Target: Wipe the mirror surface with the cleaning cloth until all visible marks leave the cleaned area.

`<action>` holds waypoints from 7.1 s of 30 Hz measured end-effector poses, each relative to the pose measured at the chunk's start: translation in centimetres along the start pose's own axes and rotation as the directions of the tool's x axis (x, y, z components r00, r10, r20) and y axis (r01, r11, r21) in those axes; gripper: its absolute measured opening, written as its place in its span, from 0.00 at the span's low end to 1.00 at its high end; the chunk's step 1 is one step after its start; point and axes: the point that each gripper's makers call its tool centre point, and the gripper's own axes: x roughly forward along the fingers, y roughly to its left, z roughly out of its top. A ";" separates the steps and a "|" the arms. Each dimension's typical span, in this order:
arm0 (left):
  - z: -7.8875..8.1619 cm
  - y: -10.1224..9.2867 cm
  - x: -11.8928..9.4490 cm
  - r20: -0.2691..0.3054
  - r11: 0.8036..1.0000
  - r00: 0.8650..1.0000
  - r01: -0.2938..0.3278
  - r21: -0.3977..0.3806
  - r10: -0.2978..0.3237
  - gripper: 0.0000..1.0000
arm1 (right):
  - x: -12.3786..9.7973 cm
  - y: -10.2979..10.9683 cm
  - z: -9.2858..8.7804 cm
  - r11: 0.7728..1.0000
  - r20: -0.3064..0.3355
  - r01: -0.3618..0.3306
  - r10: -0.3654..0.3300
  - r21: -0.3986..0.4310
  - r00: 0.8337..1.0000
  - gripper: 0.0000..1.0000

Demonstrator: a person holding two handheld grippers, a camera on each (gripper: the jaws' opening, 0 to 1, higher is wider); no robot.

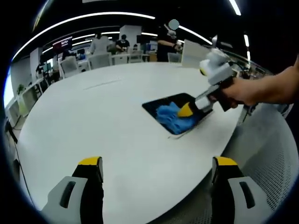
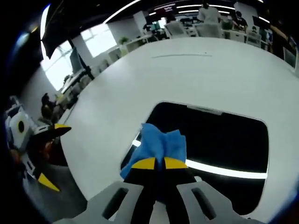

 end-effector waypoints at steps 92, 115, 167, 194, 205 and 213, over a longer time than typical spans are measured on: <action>0.0 0.1 -0.1 -0.002 1.000 1.000 -0.015 0.007 0.015 0.96 | -3.6 -1.0 -3.9 0.999 -0.054 -0.007 0.010 0.048 0.998 0.00; 0.0 0.0 -0.2 -0.001 1.000 1.000 -0.009 0.007 0.009 0.96 | -3.6 -1.8 -3.5 0.998 -0.063 0.010 -0.006 0.060 0.998 0.00; -0.1 0.2 0.0 -0.004 1.000 1.000 -0.012 -0.002 0.012 0.96 | 1.5 -7.1 4.6 0.997 -0.084 0.074 -0.076 -0.025 0.994 0.00; 0.1 0.4 -0.2 0.006 1.000 1.000 -0.017 -0.006 0.017 0.97 | 3.0 -8.4 7.1 0.995 -0.031 0.101 -0.100 0.018 0.995 0.00; 0.1 0.5 -0.2 0.006 1.000 1.000 -0.024 -0.008 0.024 0.97 | 3.2 -8.6 7.2 0.996 -0.017 0.085 -0.085 -0.002 0.996 0.00; 0.1 0.8 -0.2 0.010 0.999 0.999 -0.039 -0.016 0.039 0.97 | 3.0 -8.8 7.2 0.997 -0.022 0.083 -0.083 -0.008 0.996 0.00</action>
